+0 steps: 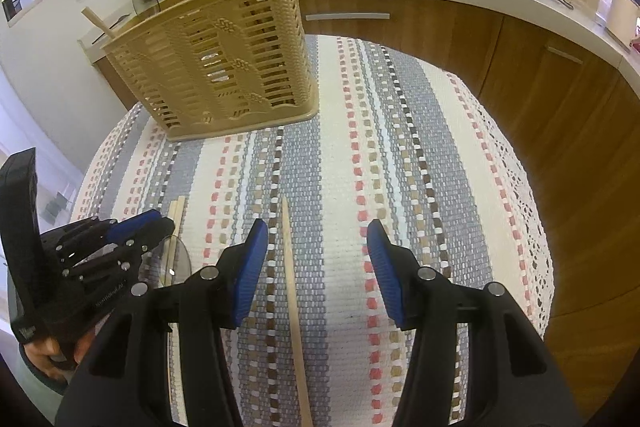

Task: Organize utensils
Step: 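Grasp a wooden chopstick with the right tool while the left tool reaches another chopstick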

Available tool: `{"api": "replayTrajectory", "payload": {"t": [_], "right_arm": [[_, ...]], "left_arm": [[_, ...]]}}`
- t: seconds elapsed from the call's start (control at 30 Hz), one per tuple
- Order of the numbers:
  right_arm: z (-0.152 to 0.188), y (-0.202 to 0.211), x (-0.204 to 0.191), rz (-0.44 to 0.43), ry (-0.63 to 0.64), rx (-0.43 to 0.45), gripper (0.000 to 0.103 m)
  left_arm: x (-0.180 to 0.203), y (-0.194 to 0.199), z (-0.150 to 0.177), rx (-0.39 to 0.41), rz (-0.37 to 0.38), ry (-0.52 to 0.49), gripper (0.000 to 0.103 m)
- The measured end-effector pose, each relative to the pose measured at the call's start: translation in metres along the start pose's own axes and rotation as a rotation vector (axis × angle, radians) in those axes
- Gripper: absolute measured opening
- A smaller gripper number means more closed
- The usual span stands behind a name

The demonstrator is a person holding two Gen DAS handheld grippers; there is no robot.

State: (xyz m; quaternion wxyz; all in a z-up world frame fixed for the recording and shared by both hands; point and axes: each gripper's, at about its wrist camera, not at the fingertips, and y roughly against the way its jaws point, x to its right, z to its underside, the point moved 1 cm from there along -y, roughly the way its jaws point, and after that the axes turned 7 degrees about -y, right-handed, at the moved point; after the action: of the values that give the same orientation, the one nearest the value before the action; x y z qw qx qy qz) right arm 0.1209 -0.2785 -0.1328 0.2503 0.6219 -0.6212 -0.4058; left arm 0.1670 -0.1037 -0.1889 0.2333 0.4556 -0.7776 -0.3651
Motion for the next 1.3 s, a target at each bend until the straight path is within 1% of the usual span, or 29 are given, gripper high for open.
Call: {"api": "replayTrajectory", "payload": {"t": [0.07, 0.1, 0.23, 0.33, 0.47, 0.5, 0.53, 0.57, 0.63, 0.73, 0.77, 0.8, 0.87, 0.9, 0.97, 1.0, 1.03, 1.07, 1.1, 1.13, 1.17, 1.2, 1.3], "right_arm": [[-0.001, 0.000, 0.001, 0.003, 0.001, -0.001, 0.048], [-0.001, 0.000, 0.001, 0.006, 0.003, -0.001, 0.048], [-0.002, -0.002, 0.000, 0.025, 0.017, -0.016, 0.048], [-0.004, -0.012, -0.005, 0.051, 0.042, -0.080, 0.048], [-0.009, -0.034, -0.017, 0.029, 0.069, -0.222, 0.048], [-0.010, -0.039, -0.019, 0.020, 0.068, -0.249, 0.046], [-0.011, -0.046, -0.021, 0.011, 0.067, -0.285, 0.039], [-0.011, -0.051, -0.023, 0.015, 0.069, -0.307, 0.036], [-0.011, -0.060, -0.028, 0.035, 0.089, -0.338, 0.034], [-0.009, -0.064, -0.039, 0.078, 0.151, -0.345, 0.033], [-0.008, -0.065, -0.043, 0.101, 0.174, -0.345, 0.030], [-0.007, -0.065, -0.047, 0.124, 0.199, -0.341, 0.030], [-0.005, -0.065, -0.054, 0.140, 0.232, -0.345, 0.024], [-0.004, -0.065, -0.058, 0.146, 0.248, -0.350, 0.022], [-0.001, -0.065, -0.066, 0.158, 0.282, -0.350, 0.015], [0.000, -0.065, -0.070, 0.160, 0.302, -0.352, 0.013], [0.000, -0.065, -0.072, 0.159, 0.310, -0.354, 0.009], [0.001, -0.065, -0.074, 0.154, 0.316, -0.358, 0.006], [0.001, -0.065, -0.075, 0.149, 0.318, -0.360, 0.004], [0.000, -0.065, -0.075, 0.145, 0.316, -0.359, 0.004], [0.000, -0.065, -0.075, 0.136, 0.312, -0.358, 0.004], [0.000, -0.064, -0.074, 0.125, 0.309, -0.354, 0.004], [-0.002, -0.059, -0.065, 0.070, 0.281, -0.337, 0.004]], "left_arm": [[-0.002, 0.002, 0.001, -0.002, 0.014, 0.001, 0.018], [-0.004, 0.001, 0.001, -0.006, 0.019, 0.002, 0.013], [-0.018, 0.011, 0.006, -0.025, 0.026, -0.028, 0.007], [-0.024, 0.018, 0.008, -0.047, 0.036, -0.045, 0.004], [-0.031, 0.021, 0.008, -0.079, 0.053, -0.045, 0.003], [-0.033, 0.021, 0.008, -0.089, 0.059, -0.040, 0.003], [-0.034, 0.021, 0.007, -0.097, 0.061, -0.033, 0.005], [-0.036, 0.020, 0.007, -0.101, 0.063, -0.029, 0.007], [-0.038, 0.020, 0.007, -0.115, 0.081, -0.027, 0.007], [-0.038, 0.016, 0.002, -0.147, 0.092, -0.038, 0.012], [-0.037, 0.014, -0.001, -0.167, 0.099, -0.048, 0.014], [-0.036, 0.012, -0.004, -0.182, 0.098, -0.058, 0.015], [-0.031, 0.009, -0.010, -0.203, 0.081, -0.091, 0.016], [-0.027, 0.007, -0.013, -0.220, 0.071, -0.116, 0.019], [-0.019, 0.003, -0.017, -0.247, 0.048, -0.157, 0.022], [-0.015, 0.002, -0.018, -0.264, 0.036, -0.180, 0.027], [-0.010, 0.000, -0.020, -0.283, 0.023, -0.203, 0.029], [-0.008, -0.002, -0.021, -0.292, 0.012, -0.213, 0.029], [-0.005, -0.003, -0.023, -0.301, 0.002, -0.227, 0.025], [-0.003, -0.004, -0.025, -0.306, 0.009, -0.243, 0.019], [-0.002, -0.004, -0.026, -0.309, -0.004, -0.252, 0.006], [-0.003, -0.005, -0.027, -0.313, -0.020, -0.259, 0.005], [-0.004, -0.003, -0.027, -0.294, -0.006, -0.259, 0.005]]}}
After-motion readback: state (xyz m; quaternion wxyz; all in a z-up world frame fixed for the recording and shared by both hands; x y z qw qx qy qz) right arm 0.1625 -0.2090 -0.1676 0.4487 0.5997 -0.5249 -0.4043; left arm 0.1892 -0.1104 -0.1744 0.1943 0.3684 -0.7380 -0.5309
